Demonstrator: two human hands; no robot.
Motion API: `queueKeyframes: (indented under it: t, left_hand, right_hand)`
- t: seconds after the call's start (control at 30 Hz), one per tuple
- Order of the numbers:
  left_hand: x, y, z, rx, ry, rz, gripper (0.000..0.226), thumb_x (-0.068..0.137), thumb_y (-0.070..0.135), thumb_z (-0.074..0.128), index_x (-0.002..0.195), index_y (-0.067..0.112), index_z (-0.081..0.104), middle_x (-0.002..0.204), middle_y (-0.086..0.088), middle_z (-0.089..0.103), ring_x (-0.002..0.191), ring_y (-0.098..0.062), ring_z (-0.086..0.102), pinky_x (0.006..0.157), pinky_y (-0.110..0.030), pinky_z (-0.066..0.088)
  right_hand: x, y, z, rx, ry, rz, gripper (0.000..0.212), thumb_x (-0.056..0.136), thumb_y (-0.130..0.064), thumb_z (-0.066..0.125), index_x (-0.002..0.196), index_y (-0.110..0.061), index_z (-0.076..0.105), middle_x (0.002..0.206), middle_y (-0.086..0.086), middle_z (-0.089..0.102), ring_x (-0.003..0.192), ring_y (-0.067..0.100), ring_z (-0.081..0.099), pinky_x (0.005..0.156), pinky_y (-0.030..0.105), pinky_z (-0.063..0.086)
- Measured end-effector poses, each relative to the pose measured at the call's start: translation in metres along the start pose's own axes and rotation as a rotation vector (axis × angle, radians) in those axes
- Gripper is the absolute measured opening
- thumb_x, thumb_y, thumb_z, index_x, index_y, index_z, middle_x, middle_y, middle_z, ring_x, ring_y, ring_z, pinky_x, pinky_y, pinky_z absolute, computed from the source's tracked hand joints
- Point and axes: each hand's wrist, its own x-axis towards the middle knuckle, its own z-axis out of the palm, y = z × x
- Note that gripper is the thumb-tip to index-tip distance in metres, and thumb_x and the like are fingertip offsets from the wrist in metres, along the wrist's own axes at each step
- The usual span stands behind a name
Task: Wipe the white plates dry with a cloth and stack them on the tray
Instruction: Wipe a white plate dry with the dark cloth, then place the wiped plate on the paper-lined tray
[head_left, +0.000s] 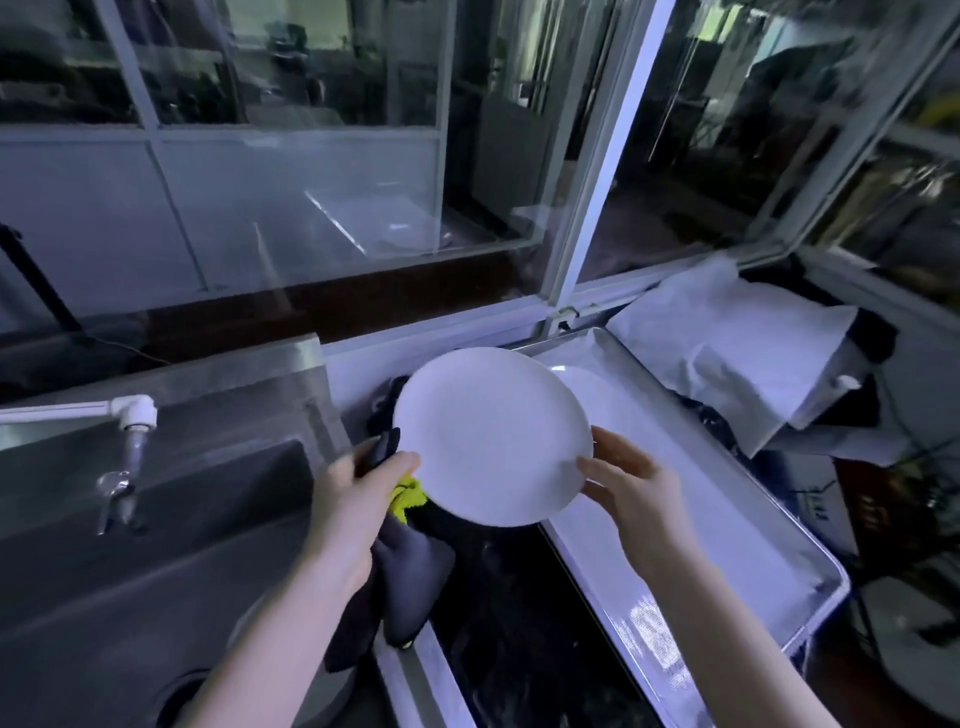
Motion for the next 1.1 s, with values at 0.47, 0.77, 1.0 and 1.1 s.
queueKeyframes:
  t: [0.47,0.77,1.0,1.1]
  left_hand:
    - [0.053,-0.064,0.188,0.121,-0.07,-0.095,0.035,0.073,-0.011,0.075,0.08,0.023,0.073,0.065,0.018,0.071,0.059,0.007,0.064,0.055,-0.005,0.045]
    - [0.106,-0.109,0.256,0.201,0.076,-0.148,0.032,0.076,-0.009,0.069,0.091,0.018,0.073,0.066,0.014,0.069,0.054,0.003,0.061,0.049,-0.009,0.045]
    - [0.128,-0.139,0.269,0.293,0.081,-0.215,0.044,0.078,-0.009,0.061,0.112,0.016,0.072,0.088,0.015,0.072,0.068,0.012,0.062,0.056,-0.002,0.043]
    - [0.134,-0.147,0.268,0.302,0.101,-0.237,0.044,0.078,-0.009,0.061,0.112,0.017,0.07,0.083,0.023,0.07,0.067,0.016,0.061,0.055,-0.001,0.042]
  right_hand:
    - [0.172,0.014,-0.143,-0.045,0.164,0.132,0.046,0.076,0.014,0.07,0.107,-0.02,0.073,0.083,0.001,0.076,0.07,0.01,0.07,0.07,0.02,0.056]
    - [0.261,0.064,-0.162,-0.116,0.215,0.213,0.047,0.075,0.012,0.072,0.113,-0.015,0.073,0.069,-0.005,0.072,0.061,0.01,0.065,0.082,0.029,0.057]
    - [0.289,0.095,-0.162,-0.158,0.223,0.263,0.045,0.075,0.007,0.073,0.085,-0.037,0.074,0.061,-0.008,0.068,0.063,0.015,0.062,0.067,0.02,0.051]
    - [0.293,0.101,-0.161,-0.173,0.198,0.262,0.055,0.075,0.006,0.071,0.062,-0.047,0.074,0.057,-0.015,0.066,0.06,0.012,0.058,0.063,0.02,0.048]
